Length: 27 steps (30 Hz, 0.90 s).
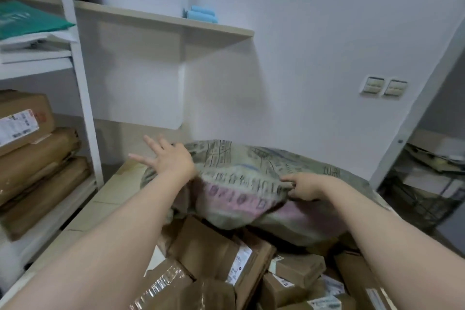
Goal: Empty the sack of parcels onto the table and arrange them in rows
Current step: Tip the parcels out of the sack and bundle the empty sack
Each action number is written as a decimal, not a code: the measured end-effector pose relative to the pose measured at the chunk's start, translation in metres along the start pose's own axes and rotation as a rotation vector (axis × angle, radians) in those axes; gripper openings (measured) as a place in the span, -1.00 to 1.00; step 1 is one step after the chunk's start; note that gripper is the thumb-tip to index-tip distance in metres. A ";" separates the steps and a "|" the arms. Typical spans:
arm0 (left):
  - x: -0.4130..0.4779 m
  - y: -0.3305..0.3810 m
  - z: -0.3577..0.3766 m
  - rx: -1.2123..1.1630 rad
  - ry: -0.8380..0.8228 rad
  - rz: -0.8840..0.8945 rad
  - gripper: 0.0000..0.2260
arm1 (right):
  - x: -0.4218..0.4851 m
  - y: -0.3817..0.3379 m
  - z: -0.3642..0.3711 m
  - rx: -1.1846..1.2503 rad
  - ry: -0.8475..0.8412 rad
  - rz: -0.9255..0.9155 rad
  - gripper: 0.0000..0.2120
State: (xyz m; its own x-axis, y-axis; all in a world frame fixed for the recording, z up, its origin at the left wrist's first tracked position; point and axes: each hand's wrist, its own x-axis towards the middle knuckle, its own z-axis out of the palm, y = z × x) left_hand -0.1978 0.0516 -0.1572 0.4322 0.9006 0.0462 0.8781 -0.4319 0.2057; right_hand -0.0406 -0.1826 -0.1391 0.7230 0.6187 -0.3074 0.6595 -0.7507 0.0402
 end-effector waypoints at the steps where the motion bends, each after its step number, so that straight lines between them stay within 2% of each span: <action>1: -0.007 0.001 0.003 -0.003 -0.018 0.059 -0.49 | 0.001 0.000 0.011 0.082 -0.035 -0.014 -0.44; 3: -0.020 0.006 0.011 -0.107 0.001 0.263 -0.46 | 0.003 0.003 0.031 0.120 0.026 0.033 -0.17; 5: -0.039 0.014 0.022 -0.280 -0.066 0.559 -0.56 | 0.004 0.009 0.051 0.107 0.098 0.156 -0.05; 7: -0.058 0.023 0.036 -0.337 -0.233 0.787 -0.78 | -0.002 0.020 0.064 0.211 0.161 0.335 -0.06; 9: -0.075 0.031 0.050 -0.238 -0.355 0.856 -0.74 | -0.013 0.032 0.073 0.311 0.231 0.506 -0.14; 12: -0.092 0.036 0.074 0.107 -0.367 0.810 -0.26 | -0.023 0.053 0.091 0.333 0.238 0.622 -0.36; 13: -0.093 0.037 0.082 0.190 -0.340 0.770 -0.15 | -0.026 0.059 0.097 0.314 0.240 0.644 -0.39; 14: -0.094 0.038 0.088 0.227 -0.308 0.716 -0.14 | -0.028 0.064 0.101 0.302 0.236 0.663 -0.36; 16: -0.094 0.042 0.091 0.160 -0.235 0.575 -0.40 | -0.028 0.071 0.107 0.346 0.142 0.647 -0.22; 18: -0.096 0.050 0.088 0.025 -0.107 0.453 -0.69 | -0.026 0.075 0.113 0.543 -0.022 0.508 -0.13; 20: -0.098 0.061 0.078 -0.045 0.054 0.402 -0.76 | -0.022 0.076 0.116 0.723 -0.058 0.339 -0.08; 23: -0.100 0.080 0.056 -0.020 0.244 0.378 -0.81 | -0.023 0.076 0.101 0.752 0.138 0.238 0.04; 27: -0.095 0.091 0.030 0.028 0.324 0.291 -0.79 | -0.028 0.079 0.069 0.511 0.428 0.280 0.18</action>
State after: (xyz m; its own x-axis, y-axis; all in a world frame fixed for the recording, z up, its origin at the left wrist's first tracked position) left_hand -0.1530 -0.0746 -0.1725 0.5795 0.7083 0.4031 0.7367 -0.6668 0.1124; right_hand -0.0229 -0.2753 -0.1924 0.9371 0.3451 0.0531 0.3346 -0.8441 -0.4190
